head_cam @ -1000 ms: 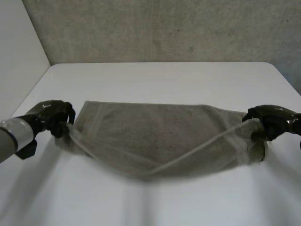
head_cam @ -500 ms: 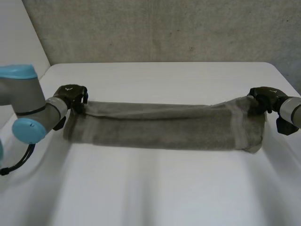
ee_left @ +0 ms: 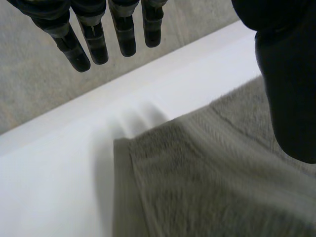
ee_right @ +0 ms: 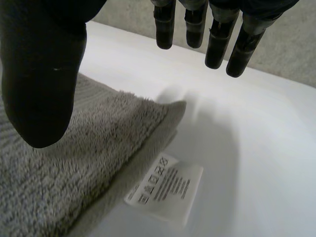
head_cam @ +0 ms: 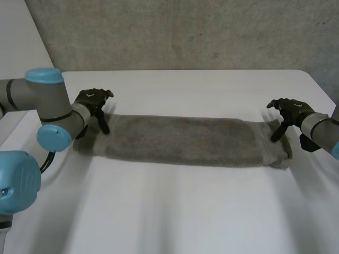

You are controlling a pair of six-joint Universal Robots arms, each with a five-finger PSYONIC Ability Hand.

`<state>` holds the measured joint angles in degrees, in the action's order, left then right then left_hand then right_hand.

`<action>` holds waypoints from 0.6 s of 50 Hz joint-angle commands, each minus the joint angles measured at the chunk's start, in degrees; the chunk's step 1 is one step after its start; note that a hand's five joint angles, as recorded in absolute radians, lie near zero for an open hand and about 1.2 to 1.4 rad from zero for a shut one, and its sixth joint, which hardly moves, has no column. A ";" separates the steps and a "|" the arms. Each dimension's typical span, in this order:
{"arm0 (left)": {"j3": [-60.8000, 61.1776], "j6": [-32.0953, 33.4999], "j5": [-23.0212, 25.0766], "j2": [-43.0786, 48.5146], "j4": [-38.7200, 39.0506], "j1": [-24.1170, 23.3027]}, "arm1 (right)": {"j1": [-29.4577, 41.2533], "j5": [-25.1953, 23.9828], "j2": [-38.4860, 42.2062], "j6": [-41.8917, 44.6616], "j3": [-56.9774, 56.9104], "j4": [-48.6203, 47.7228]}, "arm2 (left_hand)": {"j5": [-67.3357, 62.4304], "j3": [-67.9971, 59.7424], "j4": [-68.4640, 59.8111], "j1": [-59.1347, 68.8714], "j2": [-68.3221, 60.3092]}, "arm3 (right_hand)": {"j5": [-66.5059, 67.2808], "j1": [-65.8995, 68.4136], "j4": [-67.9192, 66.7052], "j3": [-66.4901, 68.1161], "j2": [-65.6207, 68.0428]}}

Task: Fold the towel.

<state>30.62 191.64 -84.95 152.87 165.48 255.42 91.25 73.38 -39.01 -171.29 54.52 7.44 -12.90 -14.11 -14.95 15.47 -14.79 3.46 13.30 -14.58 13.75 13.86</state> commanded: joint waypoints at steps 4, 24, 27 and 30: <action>3.04 -0.21 0.32 -8.73 -0.77 -0.10 | -0.28 -0.16 -14.25 0.08 10.96 -8.76 | 12.90 4.11 4.95 -5.47 4.79 | -3.20 -3.05 4.33 -3.50 -3.61; 56.83 0.58 14.47 -43.98 25.68 2.80 | -0.81 0.10 -34.37 19.68 43.04 -14.74 | 12.69 3.90 4.73 -5.26 4.58 | 18.16 18.32 -17.03 17.87 17.75; 63.33 0.58 14.20 -46.96 29.99 3.06 | -0.90 0.27 -34.02 20.03 45.59 -15.70 | 12.69 3.90 4.73 -5.26 4.58 | 18.16 18.32 -17.03 17.87 17.75; 68.25 0.67 14.11 -47.93 33.33 3.15 | -0.90 0.27 -33.41 19.94 46.55 -16.58 | 12.69 3.90 4.73 -5.26 4.58 | 18.16 18.32 -17.03 17.87 17.75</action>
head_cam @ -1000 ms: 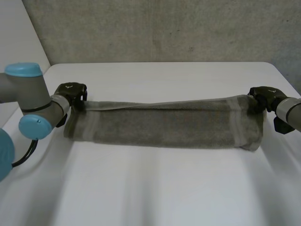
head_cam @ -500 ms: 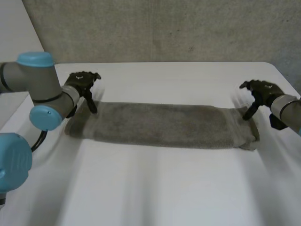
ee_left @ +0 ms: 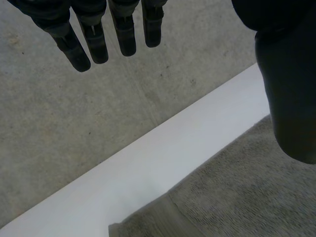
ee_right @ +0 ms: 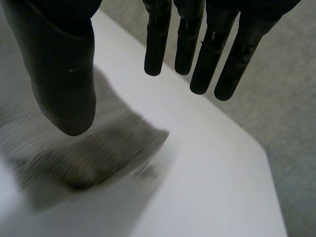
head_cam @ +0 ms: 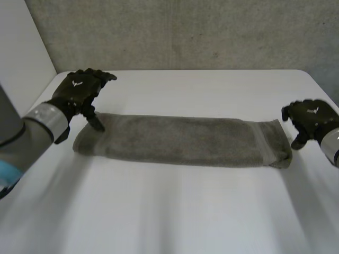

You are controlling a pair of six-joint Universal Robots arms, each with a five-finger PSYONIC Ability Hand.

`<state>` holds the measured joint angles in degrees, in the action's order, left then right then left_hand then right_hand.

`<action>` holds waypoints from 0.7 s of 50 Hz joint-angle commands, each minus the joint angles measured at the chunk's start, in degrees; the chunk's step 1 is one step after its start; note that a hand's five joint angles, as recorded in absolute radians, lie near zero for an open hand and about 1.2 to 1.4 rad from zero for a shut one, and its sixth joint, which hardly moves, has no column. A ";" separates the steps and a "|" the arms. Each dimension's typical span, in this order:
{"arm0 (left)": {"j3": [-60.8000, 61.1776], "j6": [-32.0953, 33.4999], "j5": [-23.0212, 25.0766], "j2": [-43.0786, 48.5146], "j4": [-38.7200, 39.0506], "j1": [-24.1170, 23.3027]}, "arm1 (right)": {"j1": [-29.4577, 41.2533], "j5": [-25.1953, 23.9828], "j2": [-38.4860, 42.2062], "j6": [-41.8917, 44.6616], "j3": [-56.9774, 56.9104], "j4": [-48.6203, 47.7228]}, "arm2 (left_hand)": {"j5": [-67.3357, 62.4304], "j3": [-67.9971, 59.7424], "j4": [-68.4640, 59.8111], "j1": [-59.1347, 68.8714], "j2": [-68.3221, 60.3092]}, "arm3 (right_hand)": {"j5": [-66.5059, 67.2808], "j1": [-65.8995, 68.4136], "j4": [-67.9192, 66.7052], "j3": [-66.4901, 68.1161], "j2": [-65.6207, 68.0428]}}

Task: Fold the towel.

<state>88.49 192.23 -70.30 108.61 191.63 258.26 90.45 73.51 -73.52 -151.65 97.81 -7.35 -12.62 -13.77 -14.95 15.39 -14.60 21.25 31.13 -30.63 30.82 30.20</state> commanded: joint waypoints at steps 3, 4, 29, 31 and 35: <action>13.55 0.07 -0.54 -3.67 9.99 0.32 | 0.08 0.14 3.74 0.57 3.00 -2.93 | 12.40 3.56 4.74 -5.17 4.39 | 0.71 0.82 -1.32 1.13 1.75; 14.77 0.07 -0.63 -3.67 11.21 0.23 | 0.25 0.32 5.74 0.65 2.48 -3.63 | 12.40 3.56 4.74 -5.17 4.39 | 1.21 1.32 -1.82 1.63 2.25; 17.42 0.07 -0.98 -3.67 15.79 0.14 | -3.16 12.27 7.80 2.23 -4.99 -4.78 | 12.40 3.56 4.74 -5.17 4.39 | 48.75 48.87 -49.37 49.18 49.80; 17.42 0.07 -0.98 -3.76 15.70 0.05 | -5.52 12.62 6.30 3.45 -5.87 -4.34 | 12.40 3.56 4.74 -5.17 4.39 | 48.75 48.87 -49.37 49.18 49.80; 17.42 0.07 -0.98 -3.85 15.44 -0.12 | -8.71 12.97 4.62 8.89 -10.25 -2.94 | 12.40 3.56 4.74 -5.17 4.39 | 48.75 48.87 -49.37 49.18 49.80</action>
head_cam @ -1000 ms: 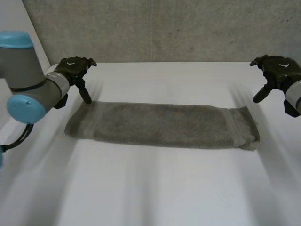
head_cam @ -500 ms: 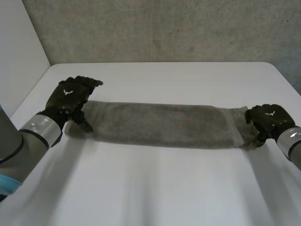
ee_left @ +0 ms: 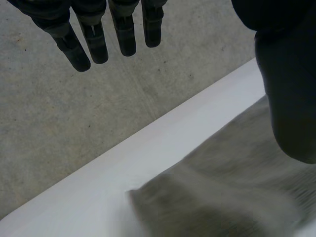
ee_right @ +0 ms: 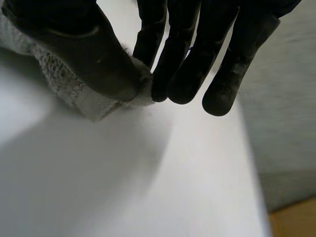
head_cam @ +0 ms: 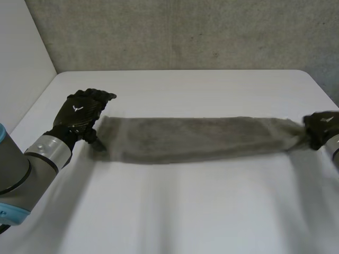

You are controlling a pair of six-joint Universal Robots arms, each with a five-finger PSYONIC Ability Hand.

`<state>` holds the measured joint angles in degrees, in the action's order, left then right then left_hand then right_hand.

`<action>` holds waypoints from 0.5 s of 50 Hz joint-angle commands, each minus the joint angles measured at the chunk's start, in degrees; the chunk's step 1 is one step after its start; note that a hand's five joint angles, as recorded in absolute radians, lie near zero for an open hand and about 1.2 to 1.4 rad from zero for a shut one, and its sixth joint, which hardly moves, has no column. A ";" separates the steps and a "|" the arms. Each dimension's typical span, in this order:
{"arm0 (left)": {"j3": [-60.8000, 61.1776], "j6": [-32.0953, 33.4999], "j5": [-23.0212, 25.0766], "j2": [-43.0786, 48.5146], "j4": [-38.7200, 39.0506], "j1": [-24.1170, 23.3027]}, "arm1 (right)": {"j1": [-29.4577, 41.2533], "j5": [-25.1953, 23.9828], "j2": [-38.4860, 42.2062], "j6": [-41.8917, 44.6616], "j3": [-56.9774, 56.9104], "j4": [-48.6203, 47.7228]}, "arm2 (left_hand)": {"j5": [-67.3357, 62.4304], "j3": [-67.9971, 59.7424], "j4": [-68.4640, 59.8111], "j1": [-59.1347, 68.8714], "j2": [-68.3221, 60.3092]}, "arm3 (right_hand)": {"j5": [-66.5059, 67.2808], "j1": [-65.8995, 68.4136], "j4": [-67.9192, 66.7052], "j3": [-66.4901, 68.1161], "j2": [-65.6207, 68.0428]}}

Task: Fold the towel.

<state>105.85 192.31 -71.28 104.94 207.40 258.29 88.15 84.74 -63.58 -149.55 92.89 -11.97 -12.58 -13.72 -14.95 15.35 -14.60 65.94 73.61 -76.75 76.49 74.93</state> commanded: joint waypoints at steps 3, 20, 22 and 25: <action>0.06 -0.09 0.00 -0.26 -0.41 -0.24 | -6.06 2.36 -5.33 10.23 -9.11 4.31 | 12.36 3.50 4.74 -5.14 4.39 | 4.06 6.39 -3.25 3.51 5.07; -0.12 -0.18 0.00 -0.53 -0.33 -0.50 | 35.30 2.36 10.55 11.91 -32.14 9.59 | 12.53 3.67 4.90 -5.31 4.56 | 4.06 6.39 -3.25 3.51 5.07; -0.12 -0.18 0.00 -0.53 -0.33 -0.51 | 38.82 2.19 12.84 12.35 -33.29 9.42 | 12.53 3.67 4.90 -5.31 4.56 | 4.06 6.39 -3.25 3.51 5.07; -0.12 -0.18 0.00 -0.53 -0.33 -0.51 | 45.25 0.08 18.65 14.72 -35.14 9.16 | 12.53 3.67 4.90 -5.31 4.56 | 4.06 6.39 -3.25 3.51 5.07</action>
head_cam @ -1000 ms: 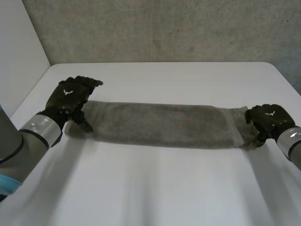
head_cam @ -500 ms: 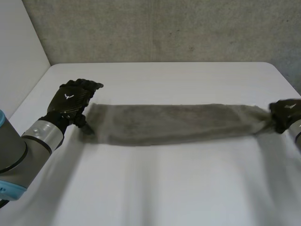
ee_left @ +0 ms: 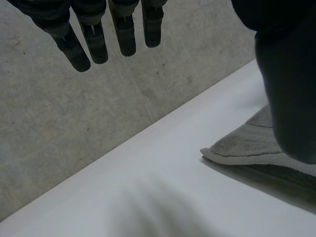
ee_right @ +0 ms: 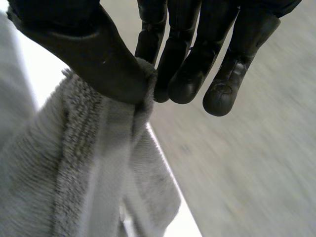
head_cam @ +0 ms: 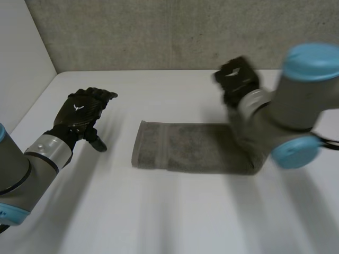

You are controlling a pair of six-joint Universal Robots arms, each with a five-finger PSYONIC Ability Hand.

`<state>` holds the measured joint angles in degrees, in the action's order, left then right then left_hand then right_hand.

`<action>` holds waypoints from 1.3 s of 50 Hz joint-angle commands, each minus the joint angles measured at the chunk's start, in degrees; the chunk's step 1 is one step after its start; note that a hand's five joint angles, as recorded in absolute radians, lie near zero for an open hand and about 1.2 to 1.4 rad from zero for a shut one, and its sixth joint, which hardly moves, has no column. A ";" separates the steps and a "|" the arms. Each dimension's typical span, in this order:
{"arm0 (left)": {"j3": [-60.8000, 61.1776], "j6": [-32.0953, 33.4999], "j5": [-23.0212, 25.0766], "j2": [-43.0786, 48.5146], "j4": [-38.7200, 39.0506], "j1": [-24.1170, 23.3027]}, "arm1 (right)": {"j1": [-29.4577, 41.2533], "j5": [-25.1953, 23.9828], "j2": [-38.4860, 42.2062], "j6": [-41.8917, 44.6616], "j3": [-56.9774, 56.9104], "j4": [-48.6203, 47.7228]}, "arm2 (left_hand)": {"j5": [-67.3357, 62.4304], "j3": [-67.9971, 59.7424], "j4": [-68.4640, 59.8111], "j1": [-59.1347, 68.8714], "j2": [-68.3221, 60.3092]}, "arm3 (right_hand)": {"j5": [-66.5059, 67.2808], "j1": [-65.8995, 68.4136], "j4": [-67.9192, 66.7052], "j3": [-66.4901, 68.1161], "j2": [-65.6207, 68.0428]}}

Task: Fold the towel.

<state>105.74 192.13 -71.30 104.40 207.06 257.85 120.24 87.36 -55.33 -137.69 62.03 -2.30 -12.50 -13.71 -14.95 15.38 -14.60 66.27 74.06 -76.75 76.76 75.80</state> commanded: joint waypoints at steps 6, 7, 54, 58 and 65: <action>-0.09 0.00 -0.06 0.01 0.01 -0.15 | 15.72 -7.73 13.06 3.22 -4.11 -1.83 | 12.46 3.66 4.90 -5.33 4.56 | -13.87 -11.66 14.35 -14.36 -13.40; -0.18 0.00 0.02 0.01 0.01 -0.15 | 15.99 -8.95 13.32 3.22 -4.11 -2.09 | 12.46 3.66 4.90 -5.33 4.56 | -29.03 -26.82 29.50 -29.51 -28.56; -42.43 0.00 -7.26 31.02 -19.05 -22.22 | -6.51 -4.39 -10.50 -9.88 33.85 -4.37 | 11.11 2.32 3.56 -3.99 3.21 | -53.41 -51.20 53.88 -53.89 -52.93; -47.99 -0.08 -8.68 34.20 -21.52 -22.22 | -6.51 -4.39 -10.32 -9.88 35.35 -6.14 | 11.11 2.32 3.56 -3.99 3.21 | -52.56 -50.36 53.04 -53.05 -52.09; -58.17 -0.09 -9.38 41.31 -28.54 -23.35 | -6.34 -4.39 -10.15 -9.88 36.23 -8.25 | 10.94 2.15 3.39 -3.82 3.04 | -48.37 -46.16 48.84 -48.85 -47.89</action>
<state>54.26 191.99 -80.24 141.05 183.18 235.35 113.77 82.97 -65.58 -147.57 97.86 -9.30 -12.54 -13.68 -14.95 15.38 -14.61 16.03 24.71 -25.58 25.24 24.90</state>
